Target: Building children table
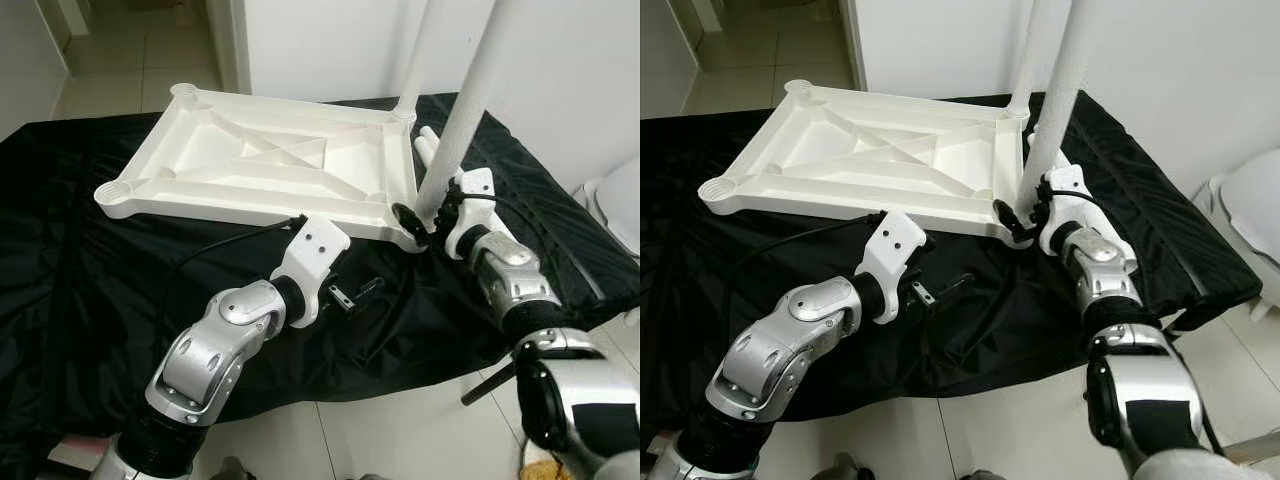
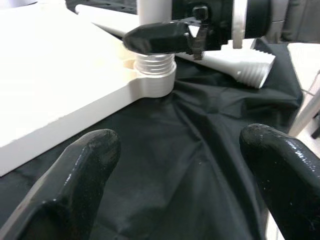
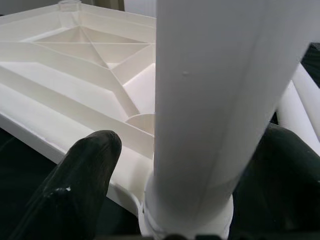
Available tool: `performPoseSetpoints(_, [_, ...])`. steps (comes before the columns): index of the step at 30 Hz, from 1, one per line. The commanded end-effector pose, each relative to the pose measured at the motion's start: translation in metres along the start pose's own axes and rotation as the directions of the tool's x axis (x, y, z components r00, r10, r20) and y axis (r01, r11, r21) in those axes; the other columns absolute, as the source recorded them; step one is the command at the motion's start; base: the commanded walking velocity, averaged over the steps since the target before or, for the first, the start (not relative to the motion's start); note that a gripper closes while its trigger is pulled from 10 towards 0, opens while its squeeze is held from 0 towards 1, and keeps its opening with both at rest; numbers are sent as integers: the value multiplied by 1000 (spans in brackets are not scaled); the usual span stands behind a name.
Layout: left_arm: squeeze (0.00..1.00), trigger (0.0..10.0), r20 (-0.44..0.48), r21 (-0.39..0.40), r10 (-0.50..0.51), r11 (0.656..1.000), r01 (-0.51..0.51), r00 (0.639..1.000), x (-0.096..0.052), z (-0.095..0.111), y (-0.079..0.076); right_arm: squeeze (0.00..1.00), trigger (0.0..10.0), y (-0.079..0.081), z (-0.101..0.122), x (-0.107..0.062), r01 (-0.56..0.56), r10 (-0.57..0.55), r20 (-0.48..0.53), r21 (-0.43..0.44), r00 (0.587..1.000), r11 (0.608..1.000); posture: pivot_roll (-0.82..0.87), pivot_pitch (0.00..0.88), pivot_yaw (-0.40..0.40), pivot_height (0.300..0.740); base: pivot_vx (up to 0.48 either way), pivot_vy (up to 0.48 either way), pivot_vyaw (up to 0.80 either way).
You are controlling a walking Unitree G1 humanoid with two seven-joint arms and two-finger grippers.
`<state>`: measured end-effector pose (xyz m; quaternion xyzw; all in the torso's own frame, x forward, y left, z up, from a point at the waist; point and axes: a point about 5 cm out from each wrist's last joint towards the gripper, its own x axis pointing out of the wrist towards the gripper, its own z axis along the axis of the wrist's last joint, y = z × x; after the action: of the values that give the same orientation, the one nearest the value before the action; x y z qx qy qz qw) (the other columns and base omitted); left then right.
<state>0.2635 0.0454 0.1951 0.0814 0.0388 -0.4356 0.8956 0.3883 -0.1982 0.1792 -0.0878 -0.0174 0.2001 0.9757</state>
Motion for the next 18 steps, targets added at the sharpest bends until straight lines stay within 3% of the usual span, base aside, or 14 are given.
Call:
performPoseSetpoints(1, [0, 10000, -8, 4, 20, 1000, -20, 1000, -1, 0, 0, 0, 7569, -2, -1, 0, 3, -3, -3, 6, 1000, 1000, -3, 31, -18, 740, 0, 0, 0])
performPoseSetpoints(3, [0, 10000, -9, 4, 21, 1000, -20, 1000, -1, 0, 0, 0, 7569, -2, -1, 0, 7, -7, -4, 7, 1000, 1000, -3, 31, -18, 740, 0, 0, 0])
performPoseSetpoints(4, [0, 10000, -10, 6, 21, 1000, -21, 1000, -1, 0, 0, 0, 0, -2, -2, 0, 4, -4, -4, 7, 1000, 1000, -1, 32, -17, 740, 0, 0, 0])
performPoseSetpoints(8, [0, 10000, -11, 7, 22, 1000, -22, 1000, -1, 0, 0, 0, 0, 0, -3, 0, -6, 6, 0, 10, 1000, 1000, -1, 32, -17, 740, 0, 0, 0])
performPoseSetpoints(13, [0, 10000, -11, 8, 27, 1000, -27, 1000, -2, 1, 0, 0, 0, 26, -7, 5, -110, 107, 69, 30, 992, 994, -3, 38, -20, 740, 0, 0, 0])
performPoseSetpoints(18, [0, 10000, -10, 7, 28, 1000, -28, 1000, -1, 1, 0, 0, 0, 36, -6, 6, -135, 131, 106, 38, 986, 990, -5, 40, -20, 740, 0, 0, 0])
